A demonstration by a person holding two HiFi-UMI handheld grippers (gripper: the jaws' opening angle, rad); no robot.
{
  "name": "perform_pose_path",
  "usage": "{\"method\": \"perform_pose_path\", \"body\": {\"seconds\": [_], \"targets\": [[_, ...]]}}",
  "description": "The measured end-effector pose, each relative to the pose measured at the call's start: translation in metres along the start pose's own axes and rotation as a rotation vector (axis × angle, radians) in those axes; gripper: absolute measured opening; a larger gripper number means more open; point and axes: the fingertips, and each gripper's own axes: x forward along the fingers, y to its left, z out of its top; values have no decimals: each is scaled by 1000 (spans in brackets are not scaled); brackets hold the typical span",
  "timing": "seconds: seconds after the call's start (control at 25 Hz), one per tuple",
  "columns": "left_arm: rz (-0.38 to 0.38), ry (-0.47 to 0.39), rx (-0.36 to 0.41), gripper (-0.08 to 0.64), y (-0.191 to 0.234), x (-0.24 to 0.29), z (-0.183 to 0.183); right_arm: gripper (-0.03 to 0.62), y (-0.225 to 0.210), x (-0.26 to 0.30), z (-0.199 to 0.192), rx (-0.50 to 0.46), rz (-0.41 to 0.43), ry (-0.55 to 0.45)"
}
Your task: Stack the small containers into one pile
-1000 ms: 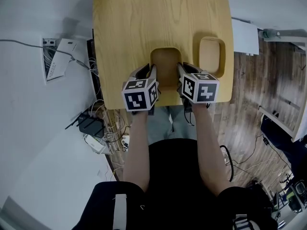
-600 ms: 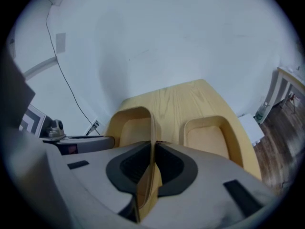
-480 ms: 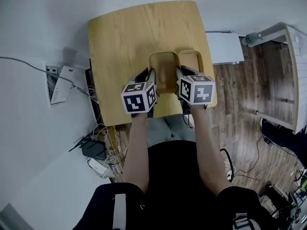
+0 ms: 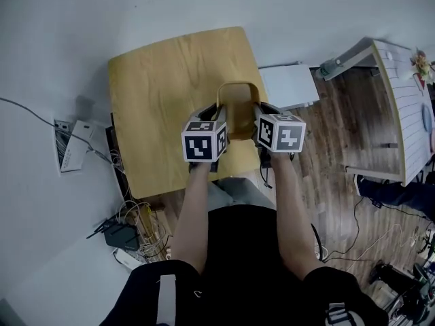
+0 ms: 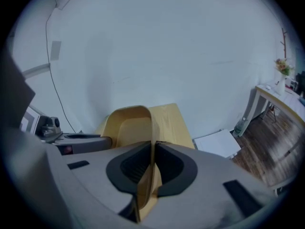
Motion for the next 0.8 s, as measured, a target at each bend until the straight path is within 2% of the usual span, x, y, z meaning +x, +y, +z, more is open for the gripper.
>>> {"method": "perform_pose_path", "body": {"seconds": [0.24,0.8], "targets": [[-5,37,24,75,-11,13,-14,32,-14,2,-11,18,9,21],[15,116,-18,78,-8,39,-38,32,-34,26,-27,28,34,102]]}}
